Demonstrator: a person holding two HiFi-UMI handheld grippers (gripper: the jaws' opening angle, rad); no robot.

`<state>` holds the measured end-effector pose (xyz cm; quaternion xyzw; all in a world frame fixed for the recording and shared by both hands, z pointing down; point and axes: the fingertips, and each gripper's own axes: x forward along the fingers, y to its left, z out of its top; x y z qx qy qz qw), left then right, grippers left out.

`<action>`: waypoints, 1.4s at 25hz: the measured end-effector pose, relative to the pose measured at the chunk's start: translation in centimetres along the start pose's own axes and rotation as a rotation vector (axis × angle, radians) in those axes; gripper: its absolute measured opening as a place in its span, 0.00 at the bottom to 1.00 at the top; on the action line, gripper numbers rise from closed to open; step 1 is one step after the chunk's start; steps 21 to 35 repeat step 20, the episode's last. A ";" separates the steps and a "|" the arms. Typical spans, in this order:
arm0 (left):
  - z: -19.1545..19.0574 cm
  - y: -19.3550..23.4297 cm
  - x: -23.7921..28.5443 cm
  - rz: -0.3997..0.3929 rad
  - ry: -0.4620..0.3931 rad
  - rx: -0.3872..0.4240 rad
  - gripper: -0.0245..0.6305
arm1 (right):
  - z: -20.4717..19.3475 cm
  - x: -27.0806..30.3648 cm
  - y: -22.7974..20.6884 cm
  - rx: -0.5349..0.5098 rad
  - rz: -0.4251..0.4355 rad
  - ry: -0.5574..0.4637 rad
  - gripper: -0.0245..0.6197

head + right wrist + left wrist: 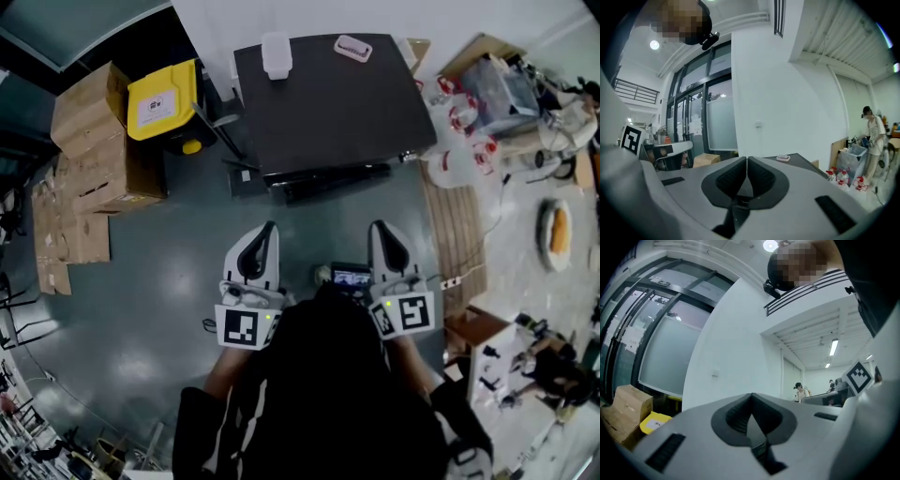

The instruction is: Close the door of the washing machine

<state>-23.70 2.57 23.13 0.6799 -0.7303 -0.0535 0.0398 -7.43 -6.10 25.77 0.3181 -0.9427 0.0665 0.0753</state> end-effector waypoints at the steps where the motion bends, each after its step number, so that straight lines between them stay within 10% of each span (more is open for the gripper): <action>1: 0.0 0.1 -0.1 0.002 0.000 -0.001 0.04 | 0.0 -0.1 0.0 -0.001 -0.001 0.002 0.06; 35: 0.1 0.5 -0.9 -0.002 -0.002 -0.002 0.04 | 0.0 -0.6 0.9 0.005 -0.004 0.001 0.06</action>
